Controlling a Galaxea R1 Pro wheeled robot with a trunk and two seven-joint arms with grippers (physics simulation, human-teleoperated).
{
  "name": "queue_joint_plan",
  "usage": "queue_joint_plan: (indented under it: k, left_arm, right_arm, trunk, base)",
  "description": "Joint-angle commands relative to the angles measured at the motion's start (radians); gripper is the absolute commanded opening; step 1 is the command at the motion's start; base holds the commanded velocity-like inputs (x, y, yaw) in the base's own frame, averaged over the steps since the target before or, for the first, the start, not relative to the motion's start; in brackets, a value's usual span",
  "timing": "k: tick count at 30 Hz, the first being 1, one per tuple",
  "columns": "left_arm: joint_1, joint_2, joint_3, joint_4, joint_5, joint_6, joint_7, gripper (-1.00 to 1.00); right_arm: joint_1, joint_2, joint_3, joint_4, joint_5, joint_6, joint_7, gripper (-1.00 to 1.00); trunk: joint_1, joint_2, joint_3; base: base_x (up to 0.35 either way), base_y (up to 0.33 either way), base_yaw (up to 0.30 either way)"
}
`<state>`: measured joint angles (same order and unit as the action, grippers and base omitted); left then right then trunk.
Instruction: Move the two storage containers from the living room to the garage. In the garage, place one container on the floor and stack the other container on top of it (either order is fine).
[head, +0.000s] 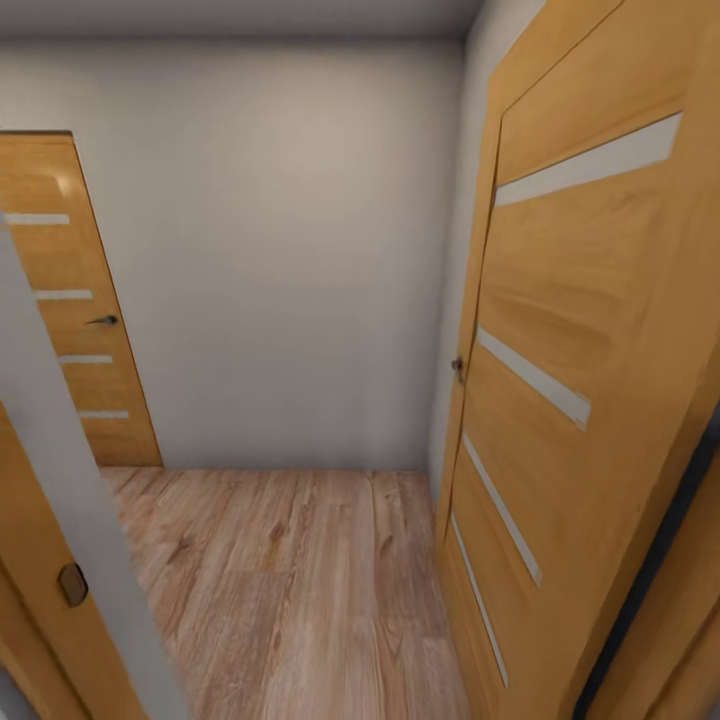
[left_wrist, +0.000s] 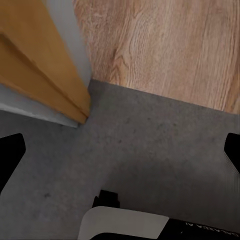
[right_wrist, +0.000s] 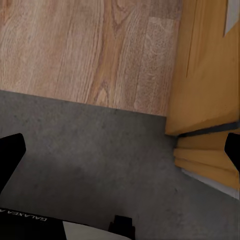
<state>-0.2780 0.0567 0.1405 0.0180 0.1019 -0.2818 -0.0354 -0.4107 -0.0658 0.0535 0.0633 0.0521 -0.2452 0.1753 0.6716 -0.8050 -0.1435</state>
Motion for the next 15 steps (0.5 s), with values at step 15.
queue_joint_plan:
  k: [15]
  left_arm:
    - [-0.001,0.000,0.001,0.002,0.011,-0.005,-0.003,1.00]
  right_arm:
    - [-0.002,0.000,0.005,0.004,0.006,-0.008,0.000,1.00]
  trunk:
    - [0.001,-0.001,-0.002]
  base:
    - [0.174,0.000,0.000]
